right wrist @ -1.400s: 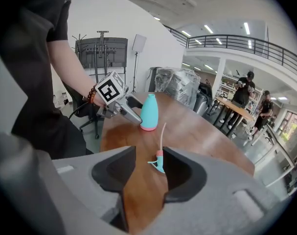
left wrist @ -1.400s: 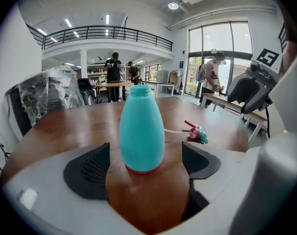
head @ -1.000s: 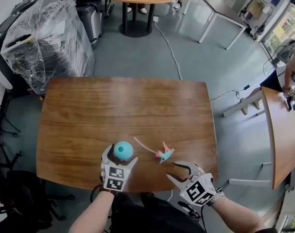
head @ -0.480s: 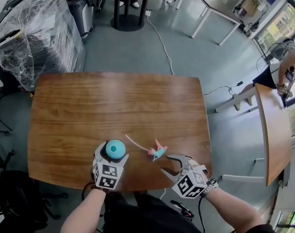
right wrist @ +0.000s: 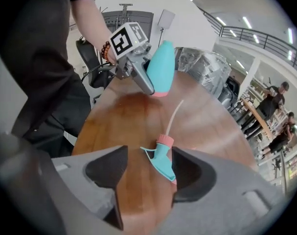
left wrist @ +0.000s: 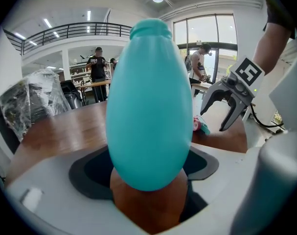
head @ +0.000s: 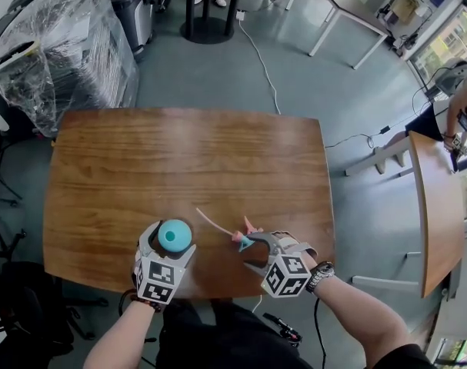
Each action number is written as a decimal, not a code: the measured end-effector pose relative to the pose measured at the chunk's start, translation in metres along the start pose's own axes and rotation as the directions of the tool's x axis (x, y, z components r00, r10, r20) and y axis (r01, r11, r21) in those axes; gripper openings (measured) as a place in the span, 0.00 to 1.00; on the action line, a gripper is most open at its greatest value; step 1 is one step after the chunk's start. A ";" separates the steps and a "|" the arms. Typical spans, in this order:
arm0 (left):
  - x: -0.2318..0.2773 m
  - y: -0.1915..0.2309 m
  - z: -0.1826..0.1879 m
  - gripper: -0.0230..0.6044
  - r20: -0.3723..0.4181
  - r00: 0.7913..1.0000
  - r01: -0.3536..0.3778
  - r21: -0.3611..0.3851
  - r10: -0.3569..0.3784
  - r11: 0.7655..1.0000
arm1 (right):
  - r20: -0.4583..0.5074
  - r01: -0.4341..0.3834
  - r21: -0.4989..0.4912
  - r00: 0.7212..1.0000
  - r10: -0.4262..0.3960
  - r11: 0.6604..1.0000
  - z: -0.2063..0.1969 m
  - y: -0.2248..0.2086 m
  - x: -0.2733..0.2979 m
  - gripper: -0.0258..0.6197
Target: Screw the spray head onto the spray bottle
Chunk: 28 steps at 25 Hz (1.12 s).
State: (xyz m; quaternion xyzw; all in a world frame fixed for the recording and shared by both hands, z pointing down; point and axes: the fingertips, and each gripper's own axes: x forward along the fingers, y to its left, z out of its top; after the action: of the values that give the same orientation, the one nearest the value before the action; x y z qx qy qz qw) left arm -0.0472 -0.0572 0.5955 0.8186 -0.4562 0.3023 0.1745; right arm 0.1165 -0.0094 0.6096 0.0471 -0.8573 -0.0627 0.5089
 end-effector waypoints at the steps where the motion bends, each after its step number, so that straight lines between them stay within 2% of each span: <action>1: -0.003 -0.001 0.000 0.75 -0.001 1.000 0.000 0.002 0.000 1.000 | -0.001 -0.016 0.008 1.000 0.016 1.000 -0.001 0.000 0.003 0.45; 5: -0.011 -0.001 -0.001 0.75 -0.008 1.000 -0.003 0.012 0.003 1.000 | -0.010 -0.061 0.027 0.998 0.061 0.998 -0.001 0.001 0.012 0.46; 13: -0.017 0.000 -0.007 0.75 -0.019 1.000 0.000 0.029 0.000 1.000 | 0.013 -0.076 0.045 0.997 0.075 0.996 0.008 0.022 0.013 0.47; 19: -0.015 -0.003 -0.012 0.75 -0.008 1.000 0.011 0.030 -0.011 0.999 | 0.030 -0.036 0.086 0.999 0.033 0.996 0.012 0.024 0.013 0.47; 28: 0.012 0.019 -0.023 0.75 0.032 0.999 -0.011 0.009 0.010 1.000 | 0.043 0.045 0.171 0.998 -0.053 0.984 0.011 0.013 -0.003 0.47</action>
State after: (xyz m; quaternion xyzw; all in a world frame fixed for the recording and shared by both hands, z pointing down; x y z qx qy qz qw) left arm -0.0659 -0.0619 0.6209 0.8217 -0.4620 0.2920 0.1620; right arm 0.1080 0.0048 0.6033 0.1097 -0.8699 -0.0029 0.4810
